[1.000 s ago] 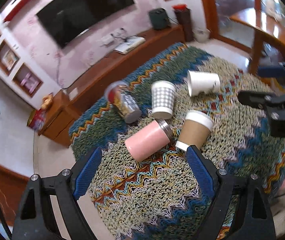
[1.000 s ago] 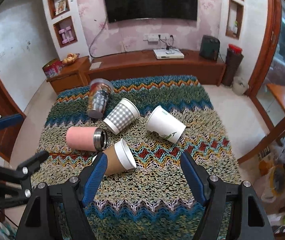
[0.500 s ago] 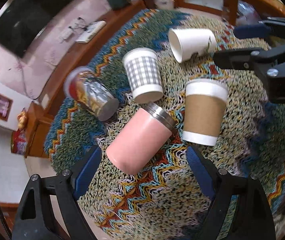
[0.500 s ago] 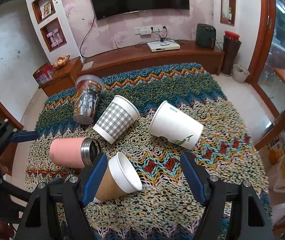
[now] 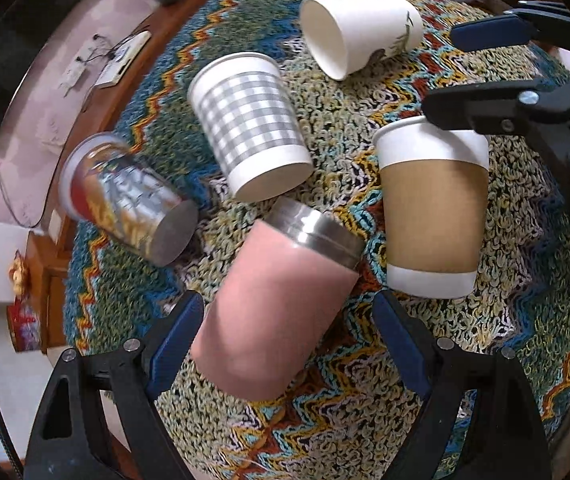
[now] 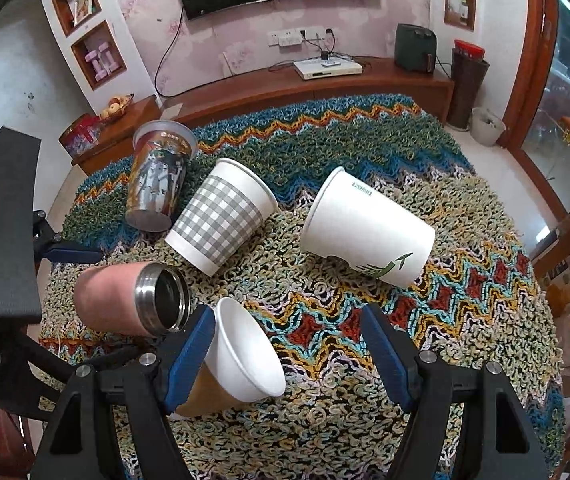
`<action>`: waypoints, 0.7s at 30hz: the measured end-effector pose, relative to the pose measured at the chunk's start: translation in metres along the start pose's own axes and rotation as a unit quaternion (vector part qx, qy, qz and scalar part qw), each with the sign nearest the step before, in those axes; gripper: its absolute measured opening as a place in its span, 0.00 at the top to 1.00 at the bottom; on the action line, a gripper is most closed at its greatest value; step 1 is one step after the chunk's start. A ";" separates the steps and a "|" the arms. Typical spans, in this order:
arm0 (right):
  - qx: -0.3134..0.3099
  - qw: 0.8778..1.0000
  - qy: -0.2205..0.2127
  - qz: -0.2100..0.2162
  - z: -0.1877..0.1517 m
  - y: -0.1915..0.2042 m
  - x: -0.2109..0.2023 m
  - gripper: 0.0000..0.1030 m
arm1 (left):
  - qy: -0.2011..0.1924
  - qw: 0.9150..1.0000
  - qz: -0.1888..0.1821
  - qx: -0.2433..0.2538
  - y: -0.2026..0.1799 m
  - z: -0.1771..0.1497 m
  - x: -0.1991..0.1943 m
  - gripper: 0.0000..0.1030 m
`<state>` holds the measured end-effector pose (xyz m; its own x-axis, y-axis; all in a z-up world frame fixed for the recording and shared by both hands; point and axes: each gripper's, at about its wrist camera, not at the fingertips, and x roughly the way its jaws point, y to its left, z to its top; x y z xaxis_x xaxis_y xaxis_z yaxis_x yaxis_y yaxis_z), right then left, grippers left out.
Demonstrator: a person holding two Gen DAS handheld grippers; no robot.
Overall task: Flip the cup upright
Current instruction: 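Close the left gripper around the pink thermos body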
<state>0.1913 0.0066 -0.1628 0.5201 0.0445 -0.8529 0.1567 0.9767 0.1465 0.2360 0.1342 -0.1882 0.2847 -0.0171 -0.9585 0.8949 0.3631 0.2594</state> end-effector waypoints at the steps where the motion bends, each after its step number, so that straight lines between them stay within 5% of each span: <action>1: 0.000 1.000 0.003 0.001 0.000 0.000 0.003 0.26 | 0.001 1.000 -0.001 0.003 0.001 0.001 0.003 0.14; 21: 0.005 1.000 -0.001 0.028 0.002 -0.002 0.017 0.26 | 0.015 0.998 0.000 0.060 0.005 0.011 0.025 0.22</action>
<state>0.2012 0.0051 -0.1767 0.5293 0.0979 -0.8428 0.1355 0.9708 0.1978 0.2511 0.1256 -0.2097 0.2753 0.0111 -0.9613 0.9302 0.2493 0.2693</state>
